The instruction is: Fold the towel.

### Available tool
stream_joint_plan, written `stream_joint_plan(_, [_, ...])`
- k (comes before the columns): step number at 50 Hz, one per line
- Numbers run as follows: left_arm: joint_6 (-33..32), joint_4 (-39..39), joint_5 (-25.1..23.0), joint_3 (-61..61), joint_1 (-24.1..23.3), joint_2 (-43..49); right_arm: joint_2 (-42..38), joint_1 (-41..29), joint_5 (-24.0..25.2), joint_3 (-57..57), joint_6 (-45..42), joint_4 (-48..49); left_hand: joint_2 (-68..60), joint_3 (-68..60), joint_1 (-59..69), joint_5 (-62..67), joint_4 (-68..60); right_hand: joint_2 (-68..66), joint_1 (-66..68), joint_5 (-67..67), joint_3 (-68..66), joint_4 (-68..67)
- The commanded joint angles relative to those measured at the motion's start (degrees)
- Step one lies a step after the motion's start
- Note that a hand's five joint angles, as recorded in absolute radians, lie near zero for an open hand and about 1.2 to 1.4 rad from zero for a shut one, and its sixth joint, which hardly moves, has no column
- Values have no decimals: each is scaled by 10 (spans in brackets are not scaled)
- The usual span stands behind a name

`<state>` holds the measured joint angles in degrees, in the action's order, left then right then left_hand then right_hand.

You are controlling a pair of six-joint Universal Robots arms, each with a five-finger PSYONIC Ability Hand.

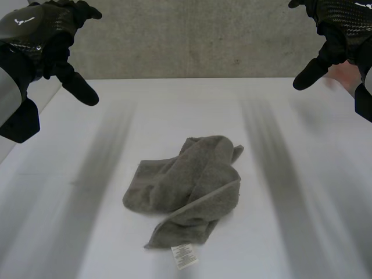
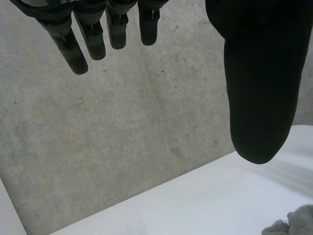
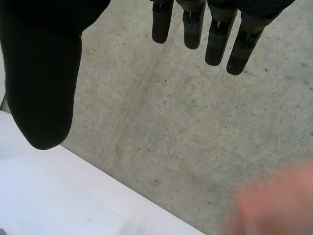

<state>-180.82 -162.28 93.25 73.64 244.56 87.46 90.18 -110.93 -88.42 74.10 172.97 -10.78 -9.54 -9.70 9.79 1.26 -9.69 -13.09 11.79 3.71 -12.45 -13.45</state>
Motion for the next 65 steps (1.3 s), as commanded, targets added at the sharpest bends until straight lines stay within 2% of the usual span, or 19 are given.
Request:
stream_joint_plan(1, [-1, -1, 0, 4, -1, 4, 0, -2, 7, 0, -3, 1, -7, -5, 4, -10, -5, 31, -18, -37, 25, 34])
stream_joint_plan(7, [-1, 0, -1, 6, -2, 13, -4, -5, 38, 1, -25, -8, -12, -10, 9, -5, -10, 31, -18, -37, 25, 34])
stream_joint_plan(15, [14, 31, -1, 27, -26, 63, -66, -11, 120, 48, -167, -11, -27, -25, 24, 10, -25, 31, -18, -37, 25, 34])
stream_joint_plan(17, [45, 45, 3, 68, -43, 70, -97, -12, 156, 68, -252, 7, -27, -25, 24, 10, -25, 31, -18, -37, 25, 34])
stream_joint_plan(18, [45, 45, 3, 68, -43, 70, -98, -12, 156, 68, -252, 7, -27, -25, 24, 10, -25, 31, -18, -37, 25, 34])
stream_joint_plan(20, [103, 39, 3, 128, -49, 74, -132, -14, 197, 87, -320, 29, -30, -29, 28, 13, -29, 31, -18, -37, 25, 34])
stream_joint_plan(25, [186, -7, 0, 203, -59, 93, -214, -8, 253, 87, -359, 59, -54, -52, 51, 37, -52, 31, -18, -37, 25, 34])
stream_joint_plan(31, [211, -52, 1, 257, -109, 134, -311, -5, 292, 76, -364, 117, -62, -61, 60, 45, -61, 31, -18, -37, 25, 34])
stream_joint_plan(43, [216, -101, 4, 265, -176, 214, -388, -6, 294, 78, -358, 225, -99, -98, 97, 82, -98, -44, 57, 38, -50, -40])
stream_joint_plan(45, [216, -133, 13, 260, -181, 229, -405, -9, 295, 75, -359, 248, -215, -213, 212, 197, -213, -221, 234, 215, -227, -217])
stream_joint_plan(46, [216, -133, 13, 260, -181, 229, -405, -9, 295, 75, -359, 248, -215, -214, 213, 198, -214, -222, 235, 216, -229, -219])
stream_joint_plan(48, [212, -174, 35, 258, -182, 236, -417, -11, 296, 65, -357, 279, -478, -476, 475, 461, -476, -592, 605, 586, -598, -588])
stream_joint_plan(49, [212, -175, 35, 258, -182, 236, -417, -11, 296, 65, -357, 279, -479, -478, 477, 462, -478, -594, 607, 588, -600, -590])
stream_joint_plan(50, [210, -196, 53, 256, -182, 239, -419, -12, 293, 58, -356, 297, -633, -631, 630, 615, -631, -668, 681, 662, -675, -665])
stream_joint_plan(54, [200, -238, 87, 242, -181, 237, -414, -13, 278, 37, -339, 331, -705, -703, 702, 687, -703, -669, 682, 663, -675, -666])
stream_joint_plan(59, [134, -272, 124, 181, -166, 230, -380, -13, 207, -11, -250, 364, -705, -703, 702, 687, -703, -669, 682, 663, -675, -666])
stream_joint_plan(61, [77, -287, 133, 124, -127, 217, -348, -13, 132, -48, -177, 388, -705, -703, 702, 687, -703, -669, 682, 663, -675, -666])
stream_joint_plan(64, [25, -305, 133, 59, -98, 199, -314, -12, 69, -82, -121, 409, -705, -703, 702, 687, -703, -669, 682, 663, -675, -666])
stream_joint_plan(65, [25, -306, 133, 59, -98, 199, -314, -12, 69, -82, -120, 409, -705, -703, 702, 687, -703, -669, 682, 663, -675, -666])
